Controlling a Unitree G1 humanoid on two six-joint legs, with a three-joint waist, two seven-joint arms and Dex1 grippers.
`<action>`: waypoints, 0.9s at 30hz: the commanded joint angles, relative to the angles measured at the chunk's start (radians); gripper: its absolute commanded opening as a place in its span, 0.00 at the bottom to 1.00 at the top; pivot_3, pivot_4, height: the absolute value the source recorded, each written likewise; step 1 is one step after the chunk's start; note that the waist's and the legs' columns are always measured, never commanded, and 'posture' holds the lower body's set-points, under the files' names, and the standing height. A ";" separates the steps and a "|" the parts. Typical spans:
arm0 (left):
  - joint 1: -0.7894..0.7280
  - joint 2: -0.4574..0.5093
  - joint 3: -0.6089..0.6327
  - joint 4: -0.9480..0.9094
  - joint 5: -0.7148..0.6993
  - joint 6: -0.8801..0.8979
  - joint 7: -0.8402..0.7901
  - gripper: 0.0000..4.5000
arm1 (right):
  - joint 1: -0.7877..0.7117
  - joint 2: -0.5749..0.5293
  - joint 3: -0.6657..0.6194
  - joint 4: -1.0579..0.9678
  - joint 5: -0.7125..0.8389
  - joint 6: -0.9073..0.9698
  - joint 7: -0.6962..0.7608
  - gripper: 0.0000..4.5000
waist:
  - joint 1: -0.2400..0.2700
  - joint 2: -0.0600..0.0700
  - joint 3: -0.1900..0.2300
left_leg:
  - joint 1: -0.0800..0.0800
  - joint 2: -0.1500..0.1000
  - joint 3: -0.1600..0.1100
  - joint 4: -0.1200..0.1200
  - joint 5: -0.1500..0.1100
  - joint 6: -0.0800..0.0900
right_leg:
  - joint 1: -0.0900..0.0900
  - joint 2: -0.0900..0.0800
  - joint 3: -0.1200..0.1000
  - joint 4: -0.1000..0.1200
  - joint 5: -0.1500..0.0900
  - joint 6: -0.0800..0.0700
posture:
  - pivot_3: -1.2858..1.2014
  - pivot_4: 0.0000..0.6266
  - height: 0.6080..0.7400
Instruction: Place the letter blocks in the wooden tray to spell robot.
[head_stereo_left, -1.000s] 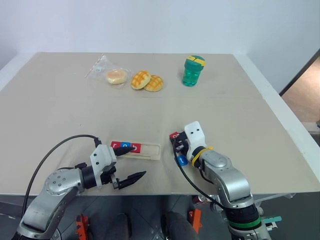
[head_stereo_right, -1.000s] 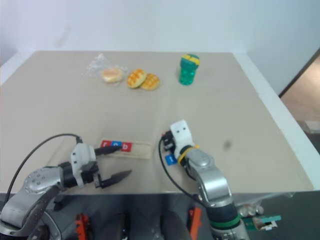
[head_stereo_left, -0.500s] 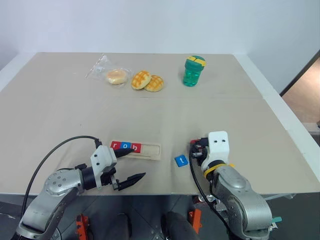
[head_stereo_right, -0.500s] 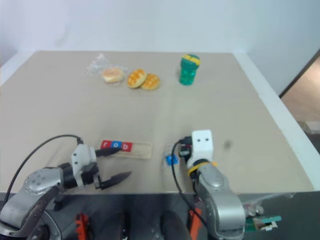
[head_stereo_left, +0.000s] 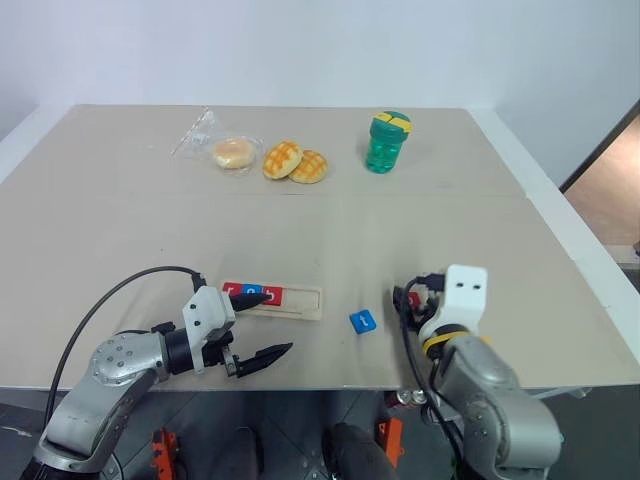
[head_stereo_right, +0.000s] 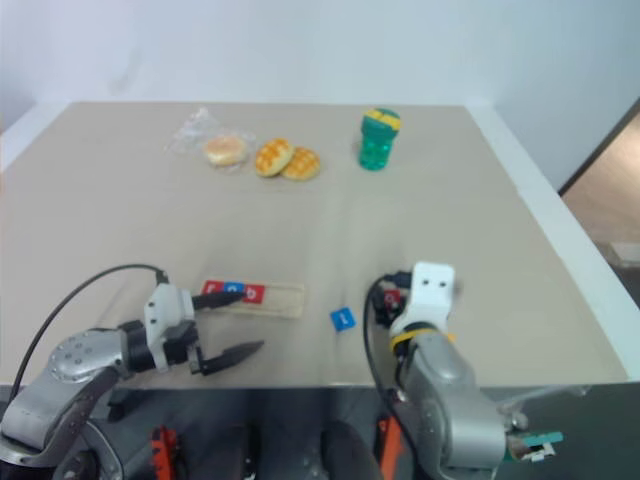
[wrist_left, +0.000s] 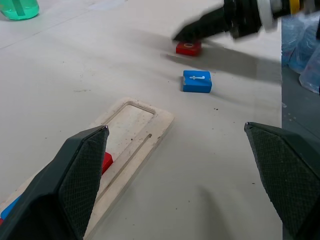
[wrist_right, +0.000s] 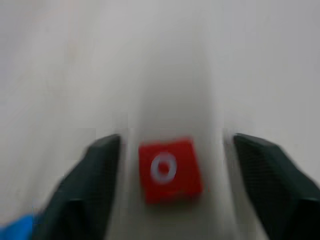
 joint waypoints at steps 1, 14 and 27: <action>0.004 0.002 0.000 -0.013 0.005 -0.025 -0.004 1.00 | -0.097 -0.120 -0.083 -0.054 0.085 0.071 0.121 0.99 | 0.000 0.000 0.000 | 0.000 0.000 0.000 0.000 0.000 0.000 | 0.000 0.000 0.000 0.000 0.000 0.000 | 0.52 0.24 1.00; 0.004 -0.027 -0.036 0.012 0.035 -0.070 -0.001 1.00 | -0.279 -0.785 0.152 0.921 0.214 -0.880 1.288 0.99 | -0.004 0.000 0.001 | 0.008 -0.001 0.002 0.000 -0.002 0.004 | 0.009 0.000 0.000 -0.002 -0.002 0.000 | 0.52 0.24 1.00; 0.050 -0.026 -0.020 -0.015 0.045 -0.075 0.026 1.00 | -0.309 -0.795 0.245 1.232 0.119 -1.194 1.396 0.94 | 0.001 0.001 0.001 | 0.010 -0.002 0.000 0.003 -0.002 0.003 | 0.013 -0.001 0.000 -0.001 -0.002 0.002 | 0.52 0.24 1.00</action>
